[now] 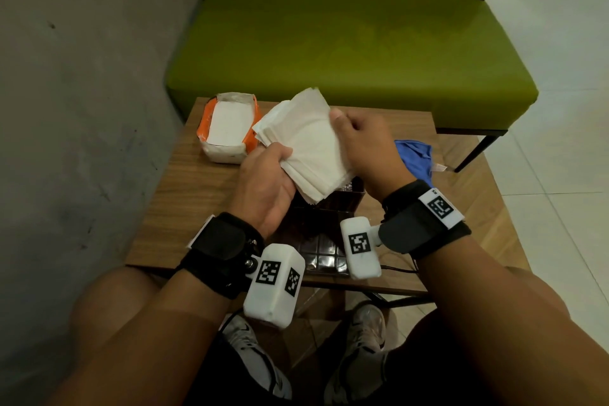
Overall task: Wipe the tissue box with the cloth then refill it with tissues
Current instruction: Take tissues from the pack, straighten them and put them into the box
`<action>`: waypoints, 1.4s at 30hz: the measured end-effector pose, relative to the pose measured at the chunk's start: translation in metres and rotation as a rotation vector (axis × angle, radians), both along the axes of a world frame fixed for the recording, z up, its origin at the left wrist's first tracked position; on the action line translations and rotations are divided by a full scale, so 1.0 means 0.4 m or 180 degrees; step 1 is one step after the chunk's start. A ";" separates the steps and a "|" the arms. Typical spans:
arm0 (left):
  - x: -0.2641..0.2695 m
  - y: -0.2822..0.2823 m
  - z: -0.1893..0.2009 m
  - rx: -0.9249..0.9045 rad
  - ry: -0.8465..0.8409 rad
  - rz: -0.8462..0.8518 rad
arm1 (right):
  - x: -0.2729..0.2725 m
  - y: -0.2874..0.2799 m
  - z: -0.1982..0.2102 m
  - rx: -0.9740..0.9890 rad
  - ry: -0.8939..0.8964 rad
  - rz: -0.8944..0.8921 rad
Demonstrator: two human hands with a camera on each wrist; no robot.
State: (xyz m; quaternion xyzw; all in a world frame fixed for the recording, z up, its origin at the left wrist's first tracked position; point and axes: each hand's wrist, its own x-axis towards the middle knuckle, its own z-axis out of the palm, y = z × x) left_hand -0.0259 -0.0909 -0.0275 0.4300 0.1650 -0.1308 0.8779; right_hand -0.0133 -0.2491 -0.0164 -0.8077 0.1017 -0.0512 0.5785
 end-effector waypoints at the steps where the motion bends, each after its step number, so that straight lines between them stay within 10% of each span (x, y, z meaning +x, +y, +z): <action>1: 0.002 0.001 -0.001 0.0006 0.0026 0.0038 | -0.003 -0.004 0.006 0.0150 0.0062 -0.0119; 7: 0.026 -0.002 -0.018 -0.0215 0.0087 0.0423 | -0.072 0.001 0.030 0.1485 0.1087 0.0437; 13: 0.008 -0.010 0.004 -0.0259 0.0126 0.0220 | -0.069 0.002 0.001 0.2161 0.0924 0.0320; 26: 0.004 0.024 0.031 0.1367 -0.0450 -0.0241 | -0.056 -0.073 0.025 0.1622 0.1226 0.0877; 42: -0.007 0.025 0.044 0.1239 -0.0157 -0.0227 | -0.080 -0.059 0.046 0.1259 0.1084 0.0587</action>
